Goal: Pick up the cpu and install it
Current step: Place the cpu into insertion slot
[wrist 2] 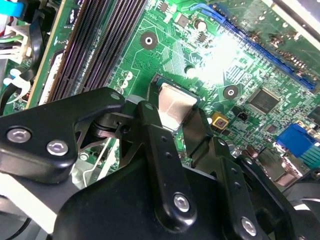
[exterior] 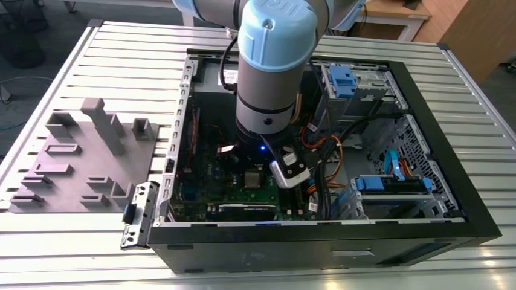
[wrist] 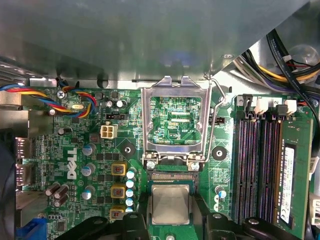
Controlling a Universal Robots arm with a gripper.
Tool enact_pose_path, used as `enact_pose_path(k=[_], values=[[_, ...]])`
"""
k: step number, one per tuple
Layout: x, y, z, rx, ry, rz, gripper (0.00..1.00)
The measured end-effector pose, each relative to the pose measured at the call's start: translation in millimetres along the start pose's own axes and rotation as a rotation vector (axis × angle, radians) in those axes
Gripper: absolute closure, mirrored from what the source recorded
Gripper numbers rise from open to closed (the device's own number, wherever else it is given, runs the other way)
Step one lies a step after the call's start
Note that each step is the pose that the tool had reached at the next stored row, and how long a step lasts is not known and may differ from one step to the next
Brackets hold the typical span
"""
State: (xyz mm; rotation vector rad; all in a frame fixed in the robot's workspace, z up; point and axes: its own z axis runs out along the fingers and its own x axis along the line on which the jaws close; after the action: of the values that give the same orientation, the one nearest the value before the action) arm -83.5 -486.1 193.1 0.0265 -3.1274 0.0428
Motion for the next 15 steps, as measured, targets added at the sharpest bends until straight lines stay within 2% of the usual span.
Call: enact_pose_path(k=[6, 7, 8, 15], values=[[0.0, 0.0, 0.4, -0.0002, -0.0001, 0.000, 0.53], [0.0, 0.0, 0.3, 0.0001, 0.0001, 0.000, 0.55], [0.0, 0.0, 0.3, 0.0002, 0.0001, 0.000, 0.61], [0.0, 0.0, 0.8, -0.0001, 0.0000, 0.000, 0.61]])
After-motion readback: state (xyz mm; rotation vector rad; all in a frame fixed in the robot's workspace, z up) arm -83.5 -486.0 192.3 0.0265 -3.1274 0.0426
